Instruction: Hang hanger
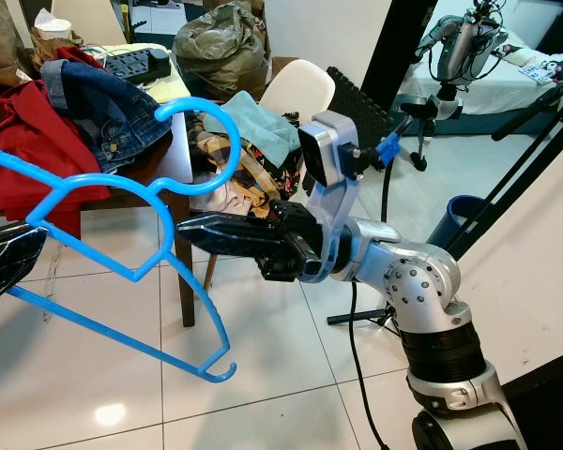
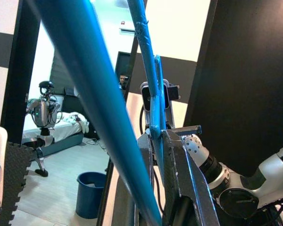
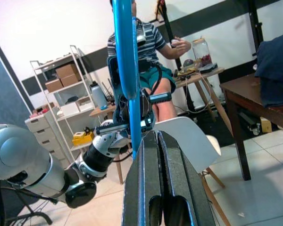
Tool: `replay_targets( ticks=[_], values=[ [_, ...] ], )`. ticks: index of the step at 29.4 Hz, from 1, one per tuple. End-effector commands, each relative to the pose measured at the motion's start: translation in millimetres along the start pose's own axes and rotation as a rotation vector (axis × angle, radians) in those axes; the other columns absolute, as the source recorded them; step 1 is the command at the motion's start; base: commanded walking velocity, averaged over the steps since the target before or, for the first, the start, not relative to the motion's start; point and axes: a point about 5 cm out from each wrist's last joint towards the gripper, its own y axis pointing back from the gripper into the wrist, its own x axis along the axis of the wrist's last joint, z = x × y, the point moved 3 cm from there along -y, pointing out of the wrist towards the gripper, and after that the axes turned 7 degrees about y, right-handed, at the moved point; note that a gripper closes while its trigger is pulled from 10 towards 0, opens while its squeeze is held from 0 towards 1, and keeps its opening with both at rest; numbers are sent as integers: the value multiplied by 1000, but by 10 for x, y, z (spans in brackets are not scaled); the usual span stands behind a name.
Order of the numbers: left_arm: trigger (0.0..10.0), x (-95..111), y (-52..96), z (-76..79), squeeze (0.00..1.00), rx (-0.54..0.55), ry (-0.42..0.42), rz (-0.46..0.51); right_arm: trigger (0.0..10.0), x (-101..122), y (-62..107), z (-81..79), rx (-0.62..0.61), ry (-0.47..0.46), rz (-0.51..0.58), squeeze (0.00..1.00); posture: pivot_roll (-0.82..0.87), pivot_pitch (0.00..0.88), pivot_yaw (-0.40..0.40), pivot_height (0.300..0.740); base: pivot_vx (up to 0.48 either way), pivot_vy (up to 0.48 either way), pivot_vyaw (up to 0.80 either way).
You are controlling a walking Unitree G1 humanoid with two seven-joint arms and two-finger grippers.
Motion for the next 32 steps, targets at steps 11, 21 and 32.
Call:
replay_targets(
  ticks=[11, 21, 32],
  values=[
    [10000, -31, -30, 7, 0, -9, -5, -7, 0, 46, -1, -53, 26, -3, 10, 0, 67, 108, -129, 740, 0, 0, 0],
    [10000, 48, -20, 20, 0, -9, -41, 2, 10000, 138, 204, -44, 54, 38, 13, 1000, 71, 100, -132, 740, 0, 0, 0],
    [10000, 12, 4, -40, 0, 27, -37, 37, 10000, 190, 208, -101, 70, 102, -60, 1000, 63, 105, -126, 740, 0, 0, 0]
  ],
)
